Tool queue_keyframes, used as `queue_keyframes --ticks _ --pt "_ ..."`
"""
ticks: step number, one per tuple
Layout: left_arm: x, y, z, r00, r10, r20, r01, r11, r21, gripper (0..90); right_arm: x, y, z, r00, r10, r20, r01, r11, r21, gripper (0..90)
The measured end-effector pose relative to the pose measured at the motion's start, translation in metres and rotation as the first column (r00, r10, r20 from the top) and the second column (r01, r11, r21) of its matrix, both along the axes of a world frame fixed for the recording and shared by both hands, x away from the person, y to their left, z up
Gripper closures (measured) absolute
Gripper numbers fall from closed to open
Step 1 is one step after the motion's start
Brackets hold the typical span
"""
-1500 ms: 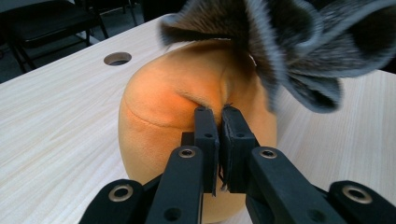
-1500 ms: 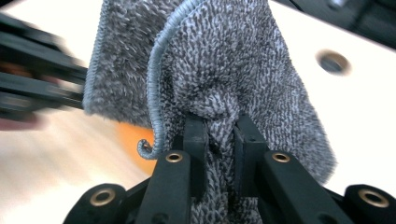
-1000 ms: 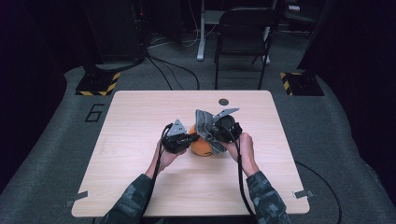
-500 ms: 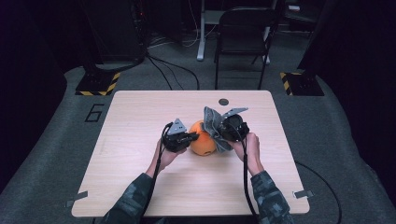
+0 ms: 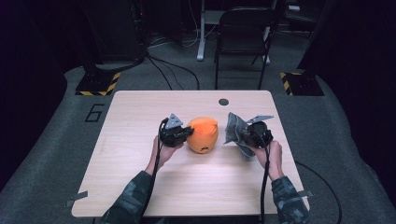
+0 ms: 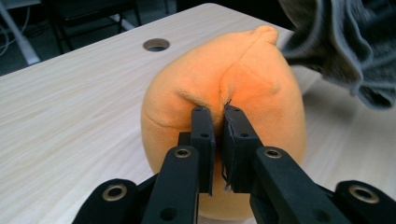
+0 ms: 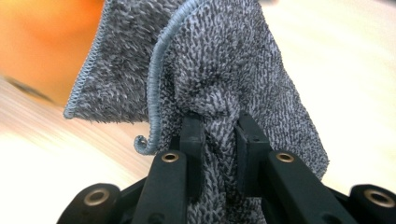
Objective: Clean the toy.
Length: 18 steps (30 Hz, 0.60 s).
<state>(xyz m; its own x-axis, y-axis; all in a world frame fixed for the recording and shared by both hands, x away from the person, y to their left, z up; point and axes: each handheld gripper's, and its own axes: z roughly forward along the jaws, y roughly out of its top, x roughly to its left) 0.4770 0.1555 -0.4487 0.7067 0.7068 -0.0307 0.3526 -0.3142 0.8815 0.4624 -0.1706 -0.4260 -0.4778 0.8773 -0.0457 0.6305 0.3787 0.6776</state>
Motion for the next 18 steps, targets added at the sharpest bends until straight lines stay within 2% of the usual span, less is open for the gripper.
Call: queue_keyframes --ticks 1,2,5,9,16,17,18 --pt "0.006 0.003 0.002 0.9997 0.022 -0.011 -0.022 0.9996 0.018 82.9 0.000 -0.013 -0.014 0.9990 -0.034 -0.029 0.034 0.9992 -0.021 75.6" --pt "0.009 0.004 0.002 0.9992 0.040 -0.008 -0.040 0.9990 0.022 82.5 0.000 -0.016 -0.018 0.9985 -0.042 -0.035 0.041 0.9987 -0.031 75.4" --pt "0.021 0.009 0.001 0.9965 0.075 -0.037 -0.074 0.9971 0.017 81.4 0.001 -0.026 -0.031 0.9960 -0.067 -0.059 0.065 0.9970 -0.042 75.2" --pt "0.036 0.014 -0.001 0.9905 0.120 -0.068 -0.119 0.9928 0.016 79.1 0.008 -0.032 -0.049 0.9930 -0.090 -0.077 0.087 0.9955 -0.036 73.8" --pt "0.057 0.018 -0.003 0.9782 0.192 -0.080 -0.189 0.9809 0.046 68.2 0.013 -0.027 -0.065 0.9913 -0.089 -0.097 0.084 0.9949 -0.056 64.7" --pt "0.057 0.018 -0.003 0.9782 0.192 -0.080 -0.189 0.9809 0.046 65.8 0.013 -0.027 -0.065 0.9913 -0.089 -0.097 0.084 0.9949 -0.056 64.7" --pt "0.061 0.020 -0.003 0.9752 0.206 -0.080 -0.203 0.9780 0.050 61.9 0.013 -0.026 -0.066 0.9913 -0.092 -0.094 0.087 0.9947 -0.056 58.9"
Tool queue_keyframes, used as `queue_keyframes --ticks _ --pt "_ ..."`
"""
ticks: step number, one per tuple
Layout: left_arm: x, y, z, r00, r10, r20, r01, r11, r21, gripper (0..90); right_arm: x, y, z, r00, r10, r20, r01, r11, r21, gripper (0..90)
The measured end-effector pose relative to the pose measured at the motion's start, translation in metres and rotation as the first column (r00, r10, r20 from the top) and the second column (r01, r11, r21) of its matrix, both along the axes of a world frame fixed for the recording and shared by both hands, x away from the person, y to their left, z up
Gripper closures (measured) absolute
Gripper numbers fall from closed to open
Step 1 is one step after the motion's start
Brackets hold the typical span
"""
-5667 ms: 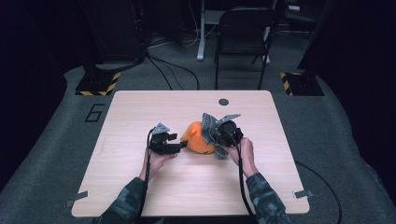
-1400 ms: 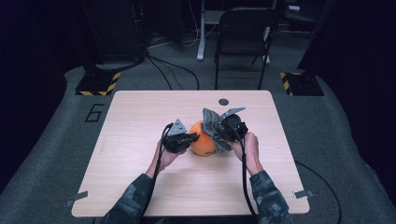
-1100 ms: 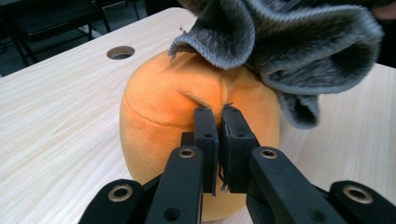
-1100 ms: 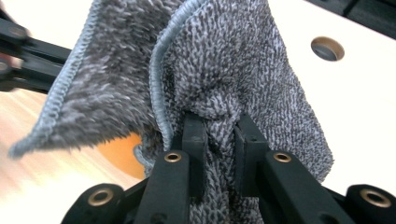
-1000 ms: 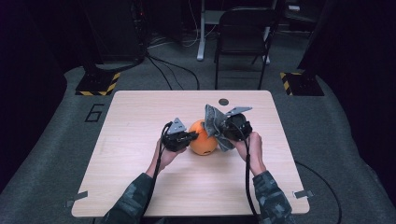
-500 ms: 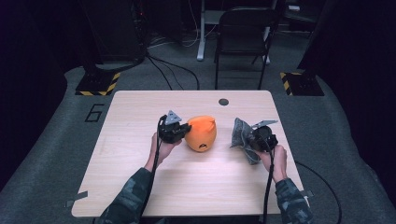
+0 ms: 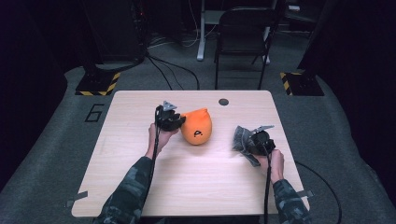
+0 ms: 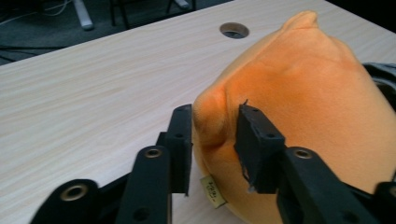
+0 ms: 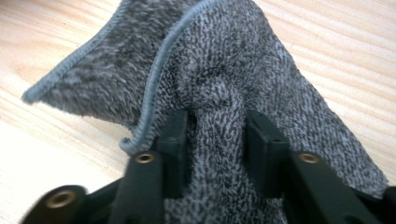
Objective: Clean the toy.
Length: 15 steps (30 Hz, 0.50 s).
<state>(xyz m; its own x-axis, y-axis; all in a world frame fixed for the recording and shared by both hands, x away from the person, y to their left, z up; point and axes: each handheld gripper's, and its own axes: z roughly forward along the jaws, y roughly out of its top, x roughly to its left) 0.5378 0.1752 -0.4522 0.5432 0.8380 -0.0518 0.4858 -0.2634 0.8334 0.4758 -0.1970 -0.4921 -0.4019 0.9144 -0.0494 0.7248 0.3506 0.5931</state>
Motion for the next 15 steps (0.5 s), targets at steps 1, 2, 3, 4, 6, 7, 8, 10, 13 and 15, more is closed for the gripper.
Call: queue_keyframes --ticks 1,2,3,4,6,7,8,10,13,15 --pt "0.001 0.001 0.000 0.9998 0.017 0.008 -0.017 0.9999 0.001 58.4 0.000 0.000 0.000 1.0000 -0.002 0.001 0.002 1.0000 0.000 55.7" --pt "0.002 0.002 0.001 0.9996 0.025 0.014 -0.025 0.9997 0.006 55.4 0.000 -0.001 0.001 1.0000 -0.002 0.006 0.002 1.0000 0.000 51.5" --pt "0.002 0.003 0.001 0.9996 0.027 0.012 -0.027 0.9996 0.005 52.2 -0.001 -0.002 0.003 0.9999 -0.007 0.010 0.007 1.0000 0.003 47.6" --pt "0.002 0.005 0.001 0.9994 0.034 0.009 -0.034 0.9994 -0.001 48.6 -0.001 -0.003 0.005 0.9999 -0.006 0.016 0.006 1.0000 0.006 43.6" --pt "0.000 0.008 0.002 0.9991 0.041 -0.002 -0.041 0.9991 -0.013 42.1 -0.004 -0.006 0.011 0.9994 -0.011 0.032 0.010 0.9996 0.027 37.1" --pt "-0.001 0.010 0.002 0.9989 0.047 0.003 -0.047 0.9988 -0.013 39.5 -0.006 -0.008 0.016 0.9990 -0.020 0.041 0.019 0.9991 0.039 33.8" --pt "-0.003 0.012 0.003 0.9987 0.052 0.001 -0.051 0.9986 -0.012 34.4 -0.008 -0.010 0.020 0.9982 -0.017 0.057 0.015 0.9987 0.049 31.3" --pt "-0.008 0.016 0.006 0.9983 0.057 0.014 -0.057 0.9982 -0.015 29.7 -0.014 -0.012 0.027 0.9977 -0.015 0.066 0.011 0.9978 0.066 19.4" --pt "-0.019 0.023 0.009 0.9984 0.052 0.023 -0.052 0.9986 -0.006 22.6 -0.022 -0.016 0.031 0.9960 -0.008 0.089 0.000 0.9961 0.089 14.3" --pt "-0.028 0.028 0.011 0.9989 0.036 0.030 -0.036 0.9993 0.004 17.8 -0.029 -0.020 0.031 0.9957 -0.003 0.093 -0.005 0.9963 0.086 13.9"
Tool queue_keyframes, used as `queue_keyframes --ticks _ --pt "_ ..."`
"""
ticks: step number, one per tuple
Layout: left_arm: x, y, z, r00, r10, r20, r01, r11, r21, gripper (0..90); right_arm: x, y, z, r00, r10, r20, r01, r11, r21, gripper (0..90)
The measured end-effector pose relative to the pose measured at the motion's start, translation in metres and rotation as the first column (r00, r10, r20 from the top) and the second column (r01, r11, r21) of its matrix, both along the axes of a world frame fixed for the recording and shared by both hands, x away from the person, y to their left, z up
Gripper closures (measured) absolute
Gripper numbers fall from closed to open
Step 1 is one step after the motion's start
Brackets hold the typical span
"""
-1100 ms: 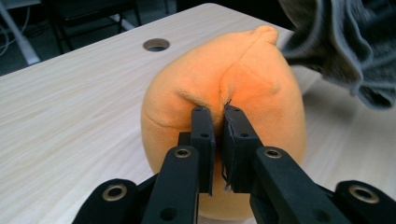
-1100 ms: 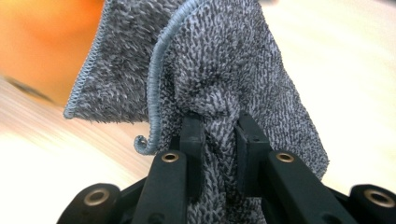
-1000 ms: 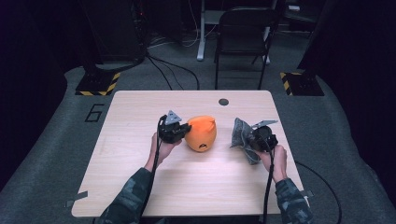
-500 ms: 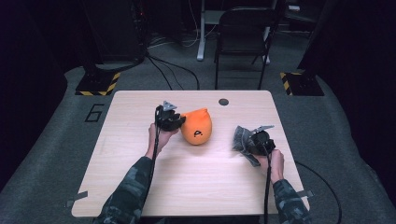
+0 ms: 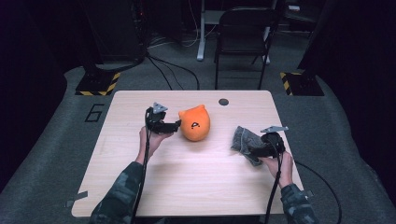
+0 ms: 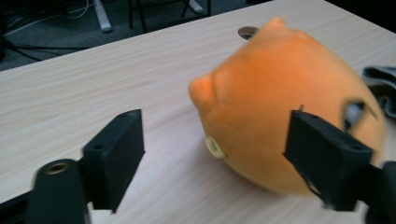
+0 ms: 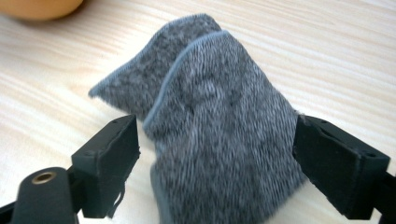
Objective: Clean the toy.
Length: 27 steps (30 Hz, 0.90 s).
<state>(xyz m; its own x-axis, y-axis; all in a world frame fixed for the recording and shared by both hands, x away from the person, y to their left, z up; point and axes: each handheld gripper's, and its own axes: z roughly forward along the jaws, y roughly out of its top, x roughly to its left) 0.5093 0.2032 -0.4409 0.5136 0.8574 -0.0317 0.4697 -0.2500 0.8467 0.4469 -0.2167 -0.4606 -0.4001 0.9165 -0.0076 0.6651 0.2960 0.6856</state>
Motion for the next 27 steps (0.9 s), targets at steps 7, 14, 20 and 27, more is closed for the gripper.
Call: queue_keyframes --ticks 7,14,20,27 --pt "-0.045 0.027 -0.006 0.9994 -0.023 0.027 0.021 0.9979 0.061 14.7 -0.025 -0.021 -0.012 0.9998 -0.019 -0.011 0.019 0.9998 0.008 5.4" --pt "-0.076 0.056 -0.039 0.9988 -0.014 -0.047 0.019 0.9941 0.106 12.0 -0.045 -0.050 -0.044 0.9989 -0.037 -0.030 0.037 0.9993 0.000 1.3" --pt "-0.088 0.068 -0.062 0.9966 0.005 -0.083 0.007 0.9902 0.140 11.8 -0.051 -0.059 -0.059 0.9984 -0.049 -0.027 0.049 0.9987 -0.014 0.0" --pt "-0.090 0.078 -0.088 0.9895 0.053 -0.134 -0.037 0.9919 0.121 11.9 -0.052 -0.063 -0.067 0.9993 -0.035 0.015 0.035 0.9991 0.023 0.0"
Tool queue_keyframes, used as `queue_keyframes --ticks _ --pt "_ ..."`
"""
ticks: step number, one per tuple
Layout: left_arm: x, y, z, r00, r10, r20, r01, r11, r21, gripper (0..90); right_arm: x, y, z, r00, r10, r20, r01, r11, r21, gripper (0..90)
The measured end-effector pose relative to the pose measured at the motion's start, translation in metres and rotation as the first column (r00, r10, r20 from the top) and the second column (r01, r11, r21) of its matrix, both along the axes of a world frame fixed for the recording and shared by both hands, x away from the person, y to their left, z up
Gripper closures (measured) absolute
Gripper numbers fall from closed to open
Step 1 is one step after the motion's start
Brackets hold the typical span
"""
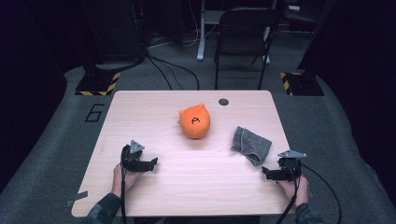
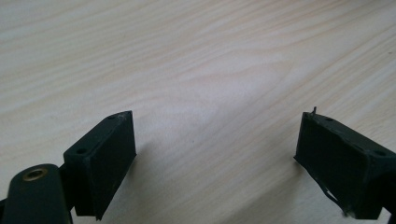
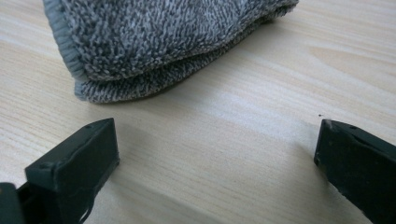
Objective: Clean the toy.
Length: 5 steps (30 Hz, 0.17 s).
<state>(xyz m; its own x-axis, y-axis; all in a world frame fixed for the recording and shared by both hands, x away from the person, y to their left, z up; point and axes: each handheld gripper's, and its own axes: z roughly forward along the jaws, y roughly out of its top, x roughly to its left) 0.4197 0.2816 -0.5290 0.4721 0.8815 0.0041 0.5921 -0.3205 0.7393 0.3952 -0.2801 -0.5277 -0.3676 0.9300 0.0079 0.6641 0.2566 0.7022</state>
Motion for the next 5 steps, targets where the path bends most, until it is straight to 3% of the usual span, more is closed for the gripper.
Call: queue_keyframes --ticks 2,5 --pt "-0.0015 -0.0001 0.0006 0.9996 -0.005 0.027 0.005 0.9999 0.010 11.8 -0.0001 0.0001 -0.0001 1.0000 -0.002 0.002 0.002 1.0000 0.000 0.0" --pt "-0.0011 -0.0015 0.0002 0.9999 -0.007 0.015 0.007 0.9998 0.021 11.9 -0.0005 0.0006 -0.0006 1.0000 -0.006 0.007 0.005 1.0000 0.003 0.0"
